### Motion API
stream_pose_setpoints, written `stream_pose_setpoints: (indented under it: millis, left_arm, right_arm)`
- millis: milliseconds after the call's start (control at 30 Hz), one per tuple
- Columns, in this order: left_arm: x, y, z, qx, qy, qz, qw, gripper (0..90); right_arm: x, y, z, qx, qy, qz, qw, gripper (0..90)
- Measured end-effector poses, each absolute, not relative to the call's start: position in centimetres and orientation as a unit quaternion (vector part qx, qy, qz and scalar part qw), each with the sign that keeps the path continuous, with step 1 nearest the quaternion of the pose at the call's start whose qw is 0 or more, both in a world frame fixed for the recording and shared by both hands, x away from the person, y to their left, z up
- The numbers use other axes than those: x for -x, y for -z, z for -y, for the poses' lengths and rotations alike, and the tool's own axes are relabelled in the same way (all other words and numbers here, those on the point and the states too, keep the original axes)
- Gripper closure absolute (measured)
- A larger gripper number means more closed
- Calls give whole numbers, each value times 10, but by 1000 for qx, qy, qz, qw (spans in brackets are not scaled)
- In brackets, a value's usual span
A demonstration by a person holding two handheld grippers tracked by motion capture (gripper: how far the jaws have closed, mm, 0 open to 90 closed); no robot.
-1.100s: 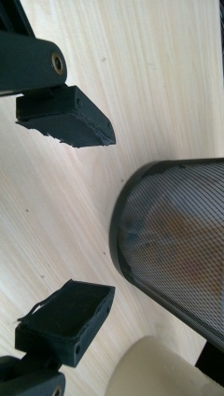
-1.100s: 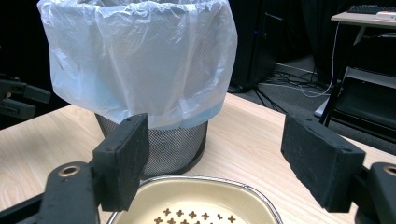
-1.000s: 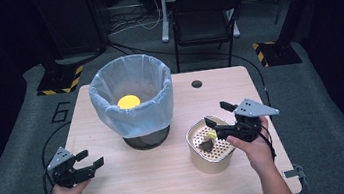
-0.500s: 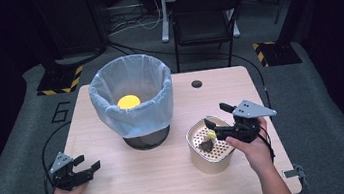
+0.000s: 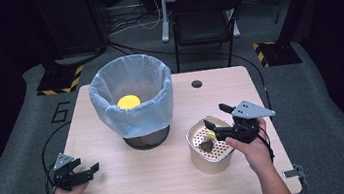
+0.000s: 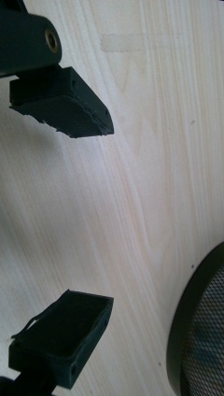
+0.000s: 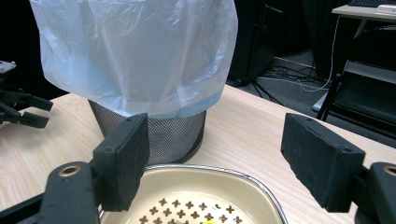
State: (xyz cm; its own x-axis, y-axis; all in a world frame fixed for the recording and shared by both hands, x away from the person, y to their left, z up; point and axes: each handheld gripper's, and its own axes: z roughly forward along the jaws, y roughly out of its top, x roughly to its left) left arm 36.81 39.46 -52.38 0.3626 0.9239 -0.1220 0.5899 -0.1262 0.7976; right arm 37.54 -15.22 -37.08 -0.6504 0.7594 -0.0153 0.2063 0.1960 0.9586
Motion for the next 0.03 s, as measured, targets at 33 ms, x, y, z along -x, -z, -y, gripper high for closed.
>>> stream_pose_setpoints:
  millis: [33]
  left_arm:
    - [-369, 526, -395, -725, -203, -523, 400, 144]
  right_arm:
    - [-376, 371, 152, -331, -541, -729, 256, 235]
